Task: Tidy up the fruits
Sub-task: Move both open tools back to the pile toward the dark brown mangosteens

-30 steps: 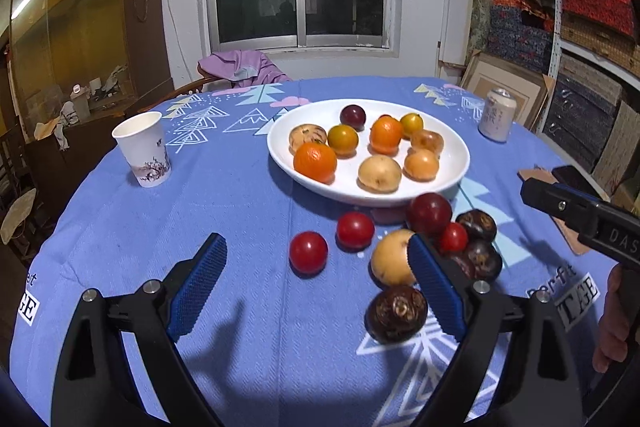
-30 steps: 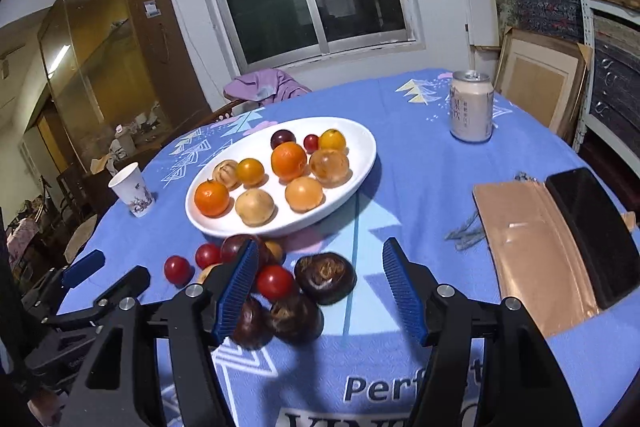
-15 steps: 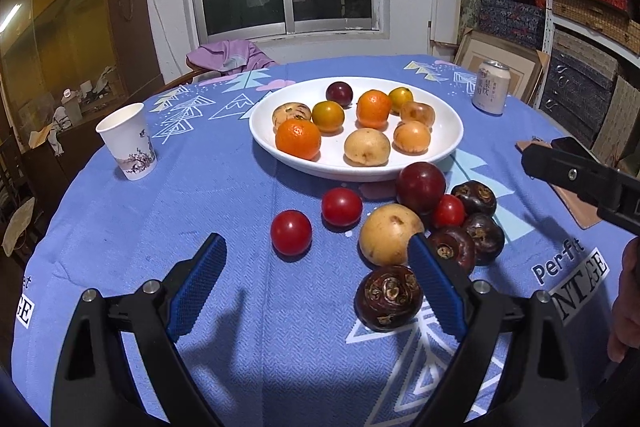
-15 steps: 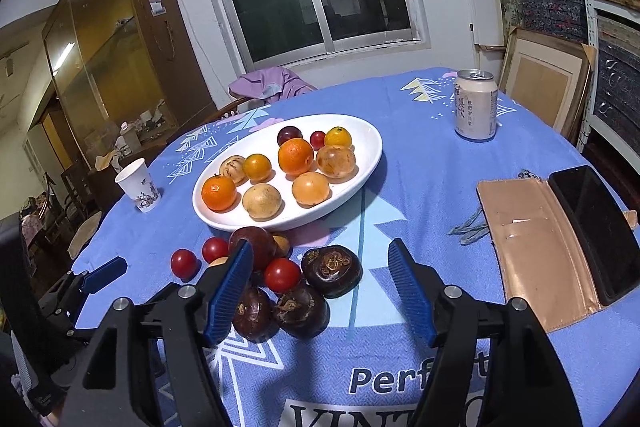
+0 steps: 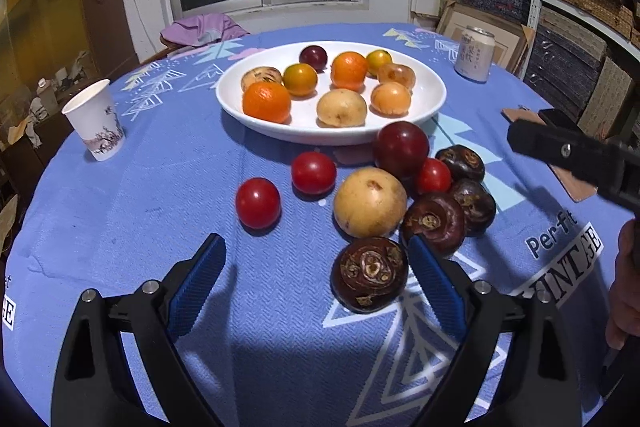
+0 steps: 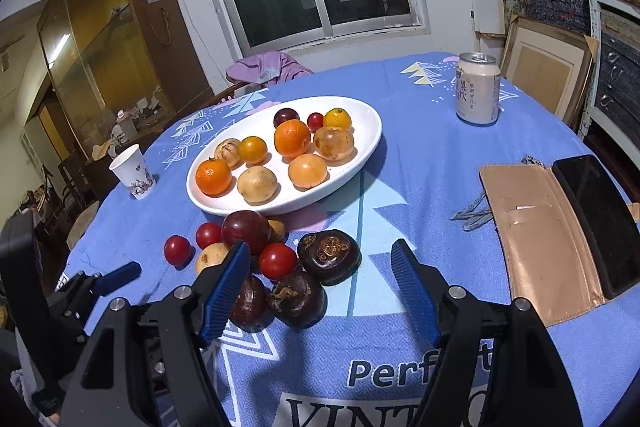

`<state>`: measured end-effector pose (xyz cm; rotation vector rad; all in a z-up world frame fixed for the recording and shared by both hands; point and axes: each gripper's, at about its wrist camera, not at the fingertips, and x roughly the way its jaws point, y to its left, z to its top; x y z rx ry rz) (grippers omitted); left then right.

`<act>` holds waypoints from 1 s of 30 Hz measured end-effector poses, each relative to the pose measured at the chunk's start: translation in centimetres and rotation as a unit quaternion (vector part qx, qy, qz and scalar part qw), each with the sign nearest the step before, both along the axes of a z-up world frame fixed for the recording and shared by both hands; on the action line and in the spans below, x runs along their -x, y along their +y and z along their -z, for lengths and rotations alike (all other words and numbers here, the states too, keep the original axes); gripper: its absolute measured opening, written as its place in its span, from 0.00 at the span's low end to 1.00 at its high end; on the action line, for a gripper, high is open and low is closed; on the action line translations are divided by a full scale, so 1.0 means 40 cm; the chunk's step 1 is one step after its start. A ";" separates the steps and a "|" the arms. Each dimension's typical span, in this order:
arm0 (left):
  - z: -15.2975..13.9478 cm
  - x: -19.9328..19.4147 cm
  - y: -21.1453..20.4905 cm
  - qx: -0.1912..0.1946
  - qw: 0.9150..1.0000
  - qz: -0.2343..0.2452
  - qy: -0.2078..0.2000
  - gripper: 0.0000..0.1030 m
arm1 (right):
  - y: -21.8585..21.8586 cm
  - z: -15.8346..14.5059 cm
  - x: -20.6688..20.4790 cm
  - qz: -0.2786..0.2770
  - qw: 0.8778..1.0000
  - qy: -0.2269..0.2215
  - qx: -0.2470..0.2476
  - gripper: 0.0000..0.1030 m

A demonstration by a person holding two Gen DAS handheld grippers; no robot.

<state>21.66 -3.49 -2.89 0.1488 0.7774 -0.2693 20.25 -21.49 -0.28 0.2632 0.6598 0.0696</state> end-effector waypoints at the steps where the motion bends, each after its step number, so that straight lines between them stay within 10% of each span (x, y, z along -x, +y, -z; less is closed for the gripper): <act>1: 0.003 -0.002 -0.001 0.000 1.000 0.004 0.004 0.88 | -0.005 0.000 0.000 0.002 1.000 0.001 -0.005 0.72; 12: 0.054 -0.038 -0.001 -0.001 0.997 0.008 0.073 0.88 | -0.021 0.005 -0.006 -0.002 0.999 0.016 -0.039 0.75; 19: 0.032 -0.059 0.098 -0.025 0.996 -0.070 0.044 0.88 | -0.031 0.007 -0.008 0.000 0.999 0.020 -0.049 0.75; 30: 0.035 -0.048 0.112 0.013 0.997 -0.046 0.055 0.84 | 0.029 0.035 0.007 -0.044 0.999 0.026 0.000 0.74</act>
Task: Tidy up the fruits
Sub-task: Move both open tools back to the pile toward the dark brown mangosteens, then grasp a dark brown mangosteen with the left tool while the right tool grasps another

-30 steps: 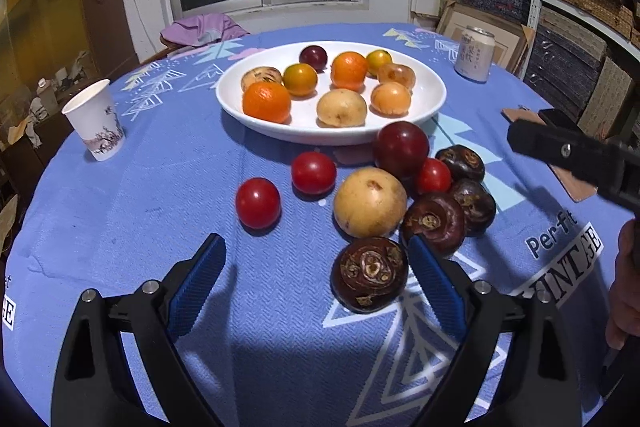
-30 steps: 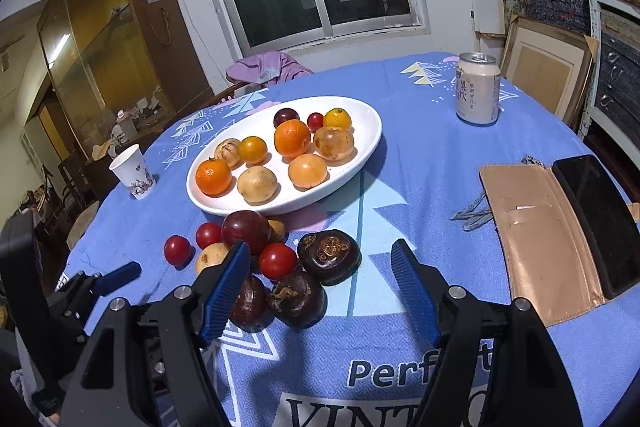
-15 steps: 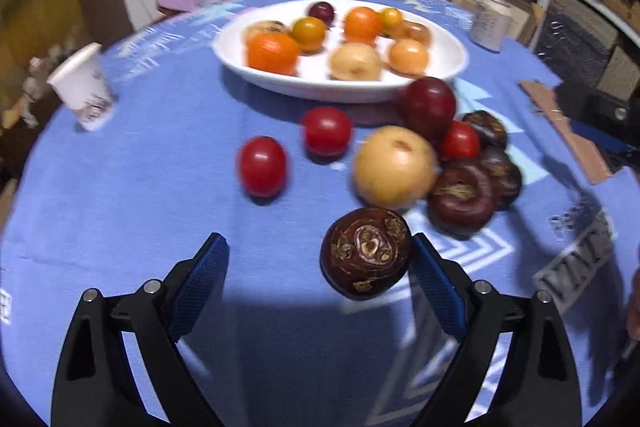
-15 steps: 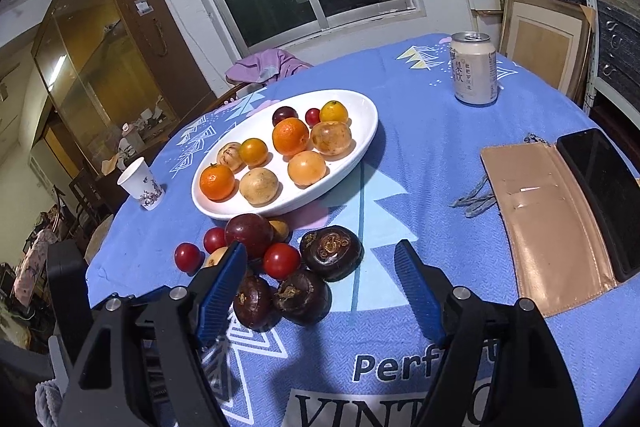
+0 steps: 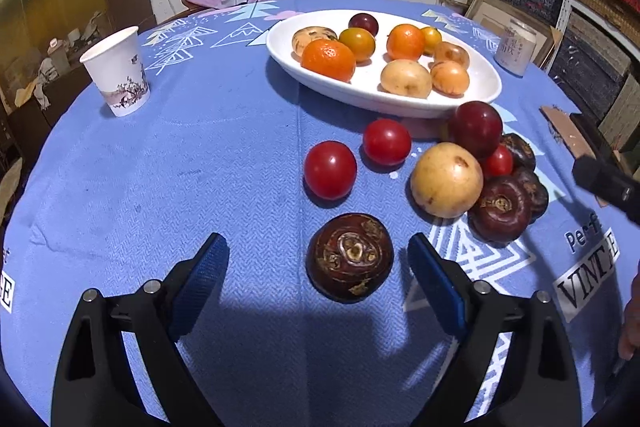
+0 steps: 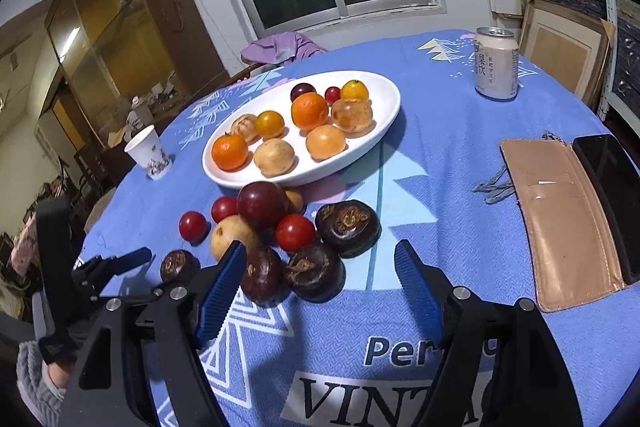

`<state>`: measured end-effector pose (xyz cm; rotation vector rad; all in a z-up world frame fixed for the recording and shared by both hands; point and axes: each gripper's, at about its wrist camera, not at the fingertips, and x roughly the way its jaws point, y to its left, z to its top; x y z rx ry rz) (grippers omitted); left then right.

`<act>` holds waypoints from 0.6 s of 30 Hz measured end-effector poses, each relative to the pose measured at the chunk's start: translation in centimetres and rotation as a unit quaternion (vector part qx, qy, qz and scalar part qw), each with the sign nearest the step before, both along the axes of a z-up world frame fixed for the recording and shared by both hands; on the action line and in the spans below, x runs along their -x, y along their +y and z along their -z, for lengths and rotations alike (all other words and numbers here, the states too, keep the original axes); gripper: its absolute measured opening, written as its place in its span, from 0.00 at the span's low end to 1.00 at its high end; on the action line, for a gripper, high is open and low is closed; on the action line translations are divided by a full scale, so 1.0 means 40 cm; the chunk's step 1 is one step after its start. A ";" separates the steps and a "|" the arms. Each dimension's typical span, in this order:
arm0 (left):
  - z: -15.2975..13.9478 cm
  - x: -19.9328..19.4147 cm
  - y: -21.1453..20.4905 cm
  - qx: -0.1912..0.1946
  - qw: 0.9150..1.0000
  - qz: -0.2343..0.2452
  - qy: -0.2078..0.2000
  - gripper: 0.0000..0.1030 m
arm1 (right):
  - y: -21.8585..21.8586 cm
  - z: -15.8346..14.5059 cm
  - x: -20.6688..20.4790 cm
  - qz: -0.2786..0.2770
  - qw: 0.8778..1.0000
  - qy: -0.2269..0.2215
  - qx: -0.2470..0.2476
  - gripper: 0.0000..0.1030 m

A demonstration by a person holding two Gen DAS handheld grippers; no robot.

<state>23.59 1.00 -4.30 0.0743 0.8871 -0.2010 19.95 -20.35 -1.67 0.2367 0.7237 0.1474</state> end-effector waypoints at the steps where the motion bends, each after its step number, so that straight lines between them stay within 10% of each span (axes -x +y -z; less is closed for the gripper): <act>1: 0.002 -0.001 0.001 0.003 1.000 0.000 0.002 0.79 | 0.006 0.002 0.000 -0.003 1.000 0.001 0.007 0.73; 6: 0.001 0.004 -0.016 0.006 1.000 0.018 -0.001 0.62 | 0.047 0.014 0.007 -0.028 0.999 -0.001 0.045 0.66; 18: 0.010 0.012 -0.056 -0.012 0.999 0.052 0.004 0.59 | 0.123 0.022 0.032 -0.084 0.990 -0.023 0.109 0.50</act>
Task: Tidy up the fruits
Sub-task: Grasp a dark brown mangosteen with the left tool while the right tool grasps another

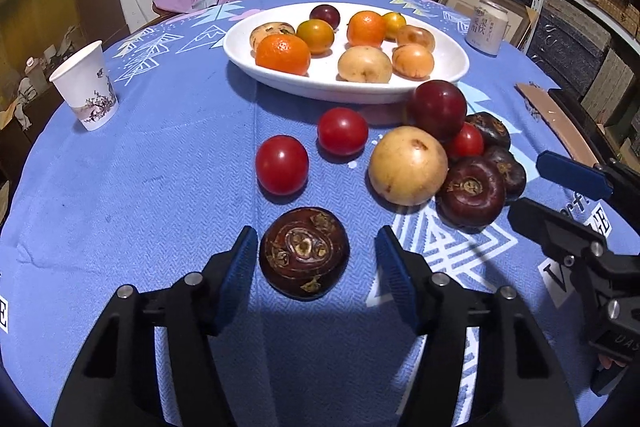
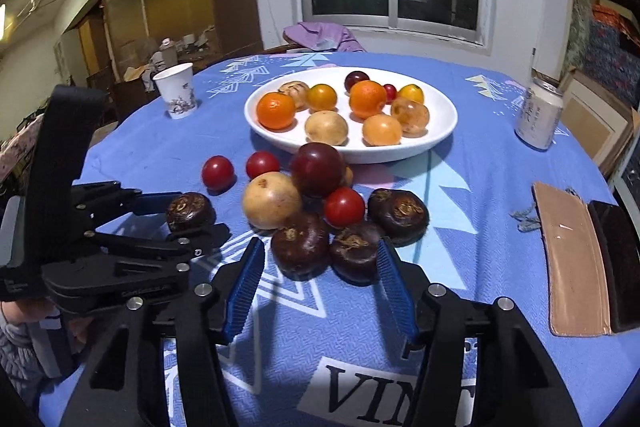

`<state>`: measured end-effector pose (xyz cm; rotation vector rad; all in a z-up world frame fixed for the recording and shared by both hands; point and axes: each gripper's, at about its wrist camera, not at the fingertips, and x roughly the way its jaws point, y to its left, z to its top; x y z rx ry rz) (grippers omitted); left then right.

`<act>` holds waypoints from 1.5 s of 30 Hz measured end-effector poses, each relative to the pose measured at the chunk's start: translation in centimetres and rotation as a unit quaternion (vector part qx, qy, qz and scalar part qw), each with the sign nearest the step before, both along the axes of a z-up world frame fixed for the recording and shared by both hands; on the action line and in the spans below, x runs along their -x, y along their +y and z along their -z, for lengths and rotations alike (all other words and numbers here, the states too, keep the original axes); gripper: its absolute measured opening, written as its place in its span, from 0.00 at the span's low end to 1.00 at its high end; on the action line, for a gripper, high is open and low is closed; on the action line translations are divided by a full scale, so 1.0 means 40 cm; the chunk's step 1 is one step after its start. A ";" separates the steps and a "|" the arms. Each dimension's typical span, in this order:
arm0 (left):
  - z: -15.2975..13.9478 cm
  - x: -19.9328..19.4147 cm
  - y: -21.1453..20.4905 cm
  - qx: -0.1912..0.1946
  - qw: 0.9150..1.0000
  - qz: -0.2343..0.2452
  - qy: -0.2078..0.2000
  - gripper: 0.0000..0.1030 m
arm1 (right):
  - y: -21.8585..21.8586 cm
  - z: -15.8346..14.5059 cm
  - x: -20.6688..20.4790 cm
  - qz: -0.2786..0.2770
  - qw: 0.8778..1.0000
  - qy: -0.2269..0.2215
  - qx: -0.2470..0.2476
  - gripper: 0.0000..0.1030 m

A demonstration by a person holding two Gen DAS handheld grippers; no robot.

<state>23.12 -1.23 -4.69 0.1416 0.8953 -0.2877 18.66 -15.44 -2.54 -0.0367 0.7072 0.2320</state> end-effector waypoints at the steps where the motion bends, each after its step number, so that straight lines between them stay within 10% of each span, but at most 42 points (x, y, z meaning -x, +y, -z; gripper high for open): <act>1: 0.000 0.000 0.001 0.000 1.000 0.000 -0.001 0.57 | -0.002 0.001 -0.002 0.001 1.000 0.003 -0.004 0.44; 18: -0.001 -0.001 0.002 -0.005 1.000 -0.010 -0.002 0.51 | 0.089 0.035 -0.064 -0.040 0.997 0.050 0.048 0.40; 45: -0.008 -0.007 0.032 0.028 0.999 -0.034 0.000 0.41 | 0.050 0.031 -0.070 -0.043 0.997 0.056 -0.004 0.40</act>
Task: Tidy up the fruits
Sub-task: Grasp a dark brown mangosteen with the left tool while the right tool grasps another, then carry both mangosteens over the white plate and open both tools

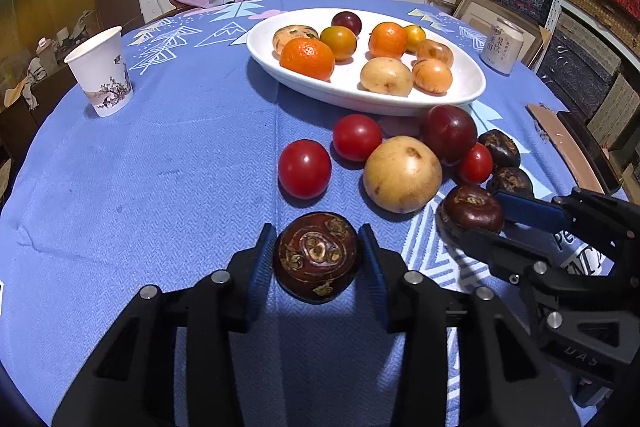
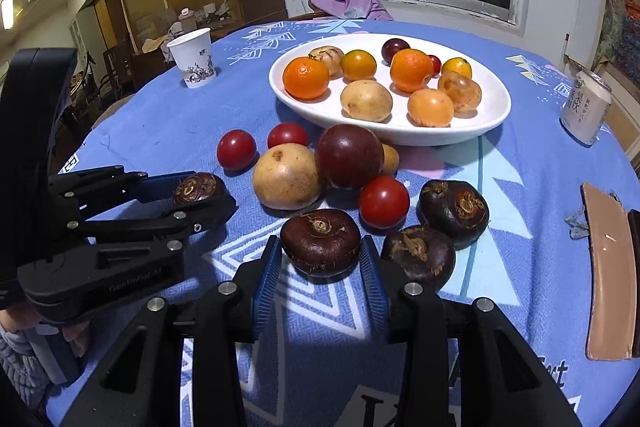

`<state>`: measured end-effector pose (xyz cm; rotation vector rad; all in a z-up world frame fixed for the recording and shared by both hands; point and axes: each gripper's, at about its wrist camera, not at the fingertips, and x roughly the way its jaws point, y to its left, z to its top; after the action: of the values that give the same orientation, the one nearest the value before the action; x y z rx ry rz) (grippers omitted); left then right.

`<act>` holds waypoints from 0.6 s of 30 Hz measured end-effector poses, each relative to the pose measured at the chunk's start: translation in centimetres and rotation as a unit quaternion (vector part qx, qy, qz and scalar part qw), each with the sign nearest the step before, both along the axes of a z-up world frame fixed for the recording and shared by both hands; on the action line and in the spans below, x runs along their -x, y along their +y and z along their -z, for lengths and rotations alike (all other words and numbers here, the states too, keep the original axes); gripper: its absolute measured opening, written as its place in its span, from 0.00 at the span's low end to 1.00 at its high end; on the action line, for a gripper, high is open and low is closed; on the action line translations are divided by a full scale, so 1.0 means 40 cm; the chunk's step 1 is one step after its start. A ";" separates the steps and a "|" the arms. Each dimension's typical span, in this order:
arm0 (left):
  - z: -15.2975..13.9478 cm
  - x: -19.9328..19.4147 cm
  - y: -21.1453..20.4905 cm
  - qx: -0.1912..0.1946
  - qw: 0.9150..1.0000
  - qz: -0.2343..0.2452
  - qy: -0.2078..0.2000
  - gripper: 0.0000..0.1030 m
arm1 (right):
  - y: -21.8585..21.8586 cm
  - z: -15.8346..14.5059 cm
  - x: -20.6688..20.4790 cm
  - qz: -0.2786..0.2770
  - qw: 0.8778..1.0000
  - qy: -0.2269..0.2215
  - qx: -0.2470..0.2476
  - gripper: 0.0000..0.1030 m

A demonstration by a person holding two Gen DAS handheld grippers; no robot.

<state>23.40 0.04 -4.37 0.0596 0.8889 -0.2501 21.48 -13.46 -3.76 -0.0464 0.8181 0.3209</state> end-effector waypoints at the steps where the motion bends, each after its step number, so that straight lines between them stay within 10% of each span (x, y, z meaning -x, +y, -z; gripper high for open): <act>1: -0.001 0.002 0.001 0.004 1.000 -0.001 -0.001 0.40 | -0.004 -0.001 0.003 0.003 1.000 0.000 -0.004 0.40; 10: -0.081 0.070 0.003 0.027 0.997 0.004 -0.068 0.40 | -0.077 -0.066 0.062 0.037 0.997 -0.043 -0.060 0.40; 18: -0.292 -0.050 -0.005 0.046 0.991 -0.005 -0.126 0.40 | -0.194 -0.283 0.000 0.086 0.983 -0.122 -0.106 0.40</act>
<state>25.41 -0.17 7.33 -0.0004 0.6263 -0.2670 21.47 -21.20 7.54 0.1801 0.5367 0.2310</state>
